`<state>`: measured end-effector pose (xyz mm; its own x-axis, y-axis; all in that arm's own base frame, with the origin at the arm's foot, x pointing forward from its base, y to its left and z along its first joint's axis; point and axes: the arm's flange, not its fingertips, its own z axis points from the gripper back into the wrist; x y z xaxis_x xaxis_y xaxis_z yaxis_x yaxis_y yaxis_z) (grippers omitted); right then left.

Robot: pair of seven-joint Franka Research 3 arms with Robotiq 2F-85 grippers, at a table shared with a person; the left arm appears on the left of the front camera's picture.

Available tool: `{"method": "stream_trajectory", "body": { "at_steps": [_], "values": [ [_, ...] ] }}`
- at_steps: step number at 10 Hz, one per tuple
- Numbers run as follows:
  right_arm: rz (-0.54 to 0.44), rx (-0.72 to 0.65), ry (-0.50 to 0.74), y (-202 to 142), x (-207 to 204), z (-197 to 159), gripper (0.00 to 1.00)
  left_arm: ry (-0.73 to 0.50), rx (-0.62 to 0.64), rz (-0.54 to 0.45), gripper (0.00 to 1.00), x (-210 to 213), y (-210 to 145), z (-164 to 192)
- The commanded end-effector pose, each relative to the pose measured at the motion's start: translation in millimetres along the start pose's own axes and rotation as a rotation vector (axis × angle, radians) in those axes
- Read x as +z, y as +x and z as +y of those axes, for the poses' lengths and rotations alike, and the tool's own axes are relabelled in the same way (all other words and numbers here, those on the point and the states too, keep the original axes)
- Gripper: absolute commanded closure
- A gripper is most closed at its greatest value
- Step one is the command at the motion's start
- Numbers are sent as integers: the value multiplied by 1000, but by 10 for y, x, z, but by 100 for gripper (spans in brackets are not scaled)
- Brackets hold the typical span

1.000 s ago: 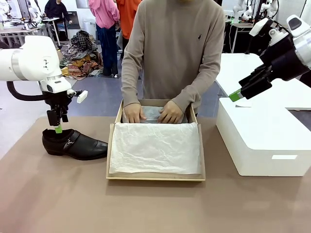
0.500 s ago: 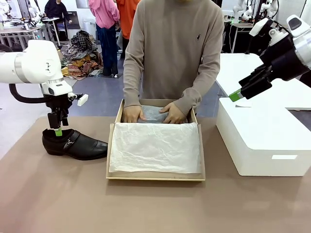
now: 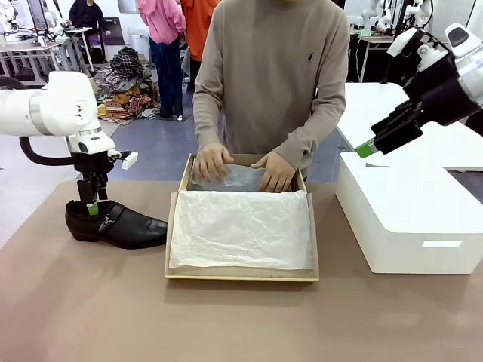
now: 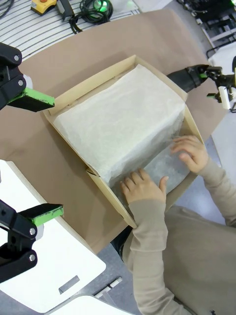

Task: Pack the shoes into the box.
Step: Place the other shoe of the Shoes into the Shoes Box.

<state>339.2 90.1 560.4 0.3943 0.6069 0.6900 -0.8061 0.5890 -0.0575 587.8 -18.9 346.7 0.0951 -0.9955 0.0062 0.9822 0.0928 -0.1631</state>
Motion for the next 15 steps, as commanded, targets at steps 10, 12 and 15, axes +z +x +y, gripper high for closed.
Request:
{"method": "stream_trajectory", "body": {
  "at_steps": [10,12,15],
  "values": [
    [-7,1,-1,2,-3,0,0,-3,-9,13,100,-76,-33,29],
    [-7,1,-1,2,-3,0,0,0,-7,27,100,-64,-38,22],
    [-7,1,-1,2,-3,0,0,28,8,70,100,4,-61,-10]
  ]
}}
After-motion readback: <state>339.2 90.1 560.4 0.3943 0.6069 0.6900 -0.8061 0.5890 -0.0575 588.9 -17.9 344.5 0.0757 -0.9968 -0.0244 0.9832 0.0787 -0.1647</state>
